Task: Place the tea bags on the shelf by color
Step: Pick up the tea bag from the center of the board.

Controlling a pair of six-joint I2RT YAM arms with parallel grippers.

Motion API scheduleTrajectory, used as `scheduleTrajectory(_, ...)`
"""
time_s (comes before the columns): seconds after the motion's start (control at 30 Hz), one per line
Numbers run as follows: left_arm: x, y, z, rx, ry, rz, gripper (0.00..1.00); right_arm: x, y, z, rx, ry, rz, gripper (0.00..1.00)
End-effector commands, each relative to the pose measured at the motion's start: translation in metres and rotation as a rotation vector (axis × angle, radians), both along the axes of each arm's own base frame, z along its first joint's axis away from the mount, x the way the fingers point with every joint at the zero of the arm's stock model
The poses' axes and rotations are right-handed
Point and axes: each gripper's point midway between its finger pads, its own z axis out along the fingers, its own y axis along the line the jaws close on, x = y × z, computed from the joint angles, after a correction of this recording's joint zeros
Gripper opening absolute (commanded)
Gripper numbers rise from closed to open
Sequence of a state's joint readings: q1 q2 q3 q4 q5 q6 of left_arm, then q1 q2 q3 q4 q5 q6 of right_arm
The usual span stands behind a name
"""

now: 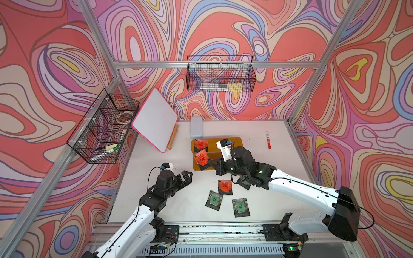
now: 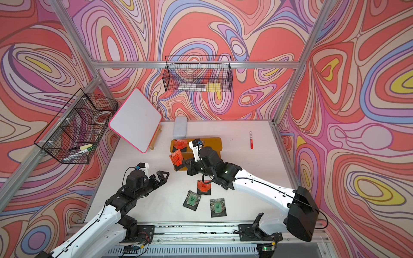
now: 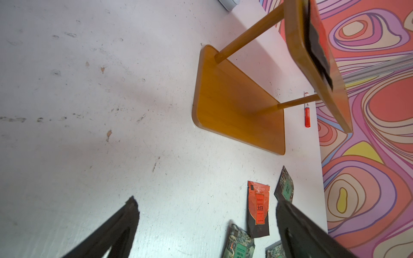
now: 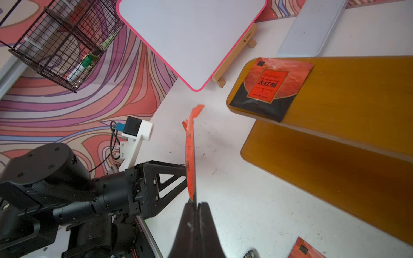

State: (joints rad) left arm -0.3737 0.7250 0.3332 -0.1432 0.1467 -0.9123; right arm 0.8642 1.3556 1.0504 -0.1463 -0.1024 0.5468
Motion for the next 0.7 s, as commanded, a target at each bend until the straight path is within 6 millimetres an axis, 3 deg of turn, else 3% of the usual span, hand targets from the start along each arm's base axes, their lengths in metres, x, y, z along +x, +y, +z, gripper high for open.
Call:
scheduleTrajectory(0.0, 0.001, -0.007, 0.010, -0.001, -0.017, -0.039, 0.99, 0.017, -0.008, 0.005, 0.032, 0.022, -0.014, 0.00)
scheduleTrajectory(0.37, -0.001, -0.006, 0.013, 0.005, -0.035, -0.053, 0.99, 0.070, -0.047, 0.018, 0.119, 0.084, -0.156, 0.00)
scheduleTrajectory(0.67, -0.003, -0.005, 0.011, 0.009, -0.030, -0.050, 0.99, 0.099, -0.051, 0.004, 0.165, 0.204, -0.205, 0.00)
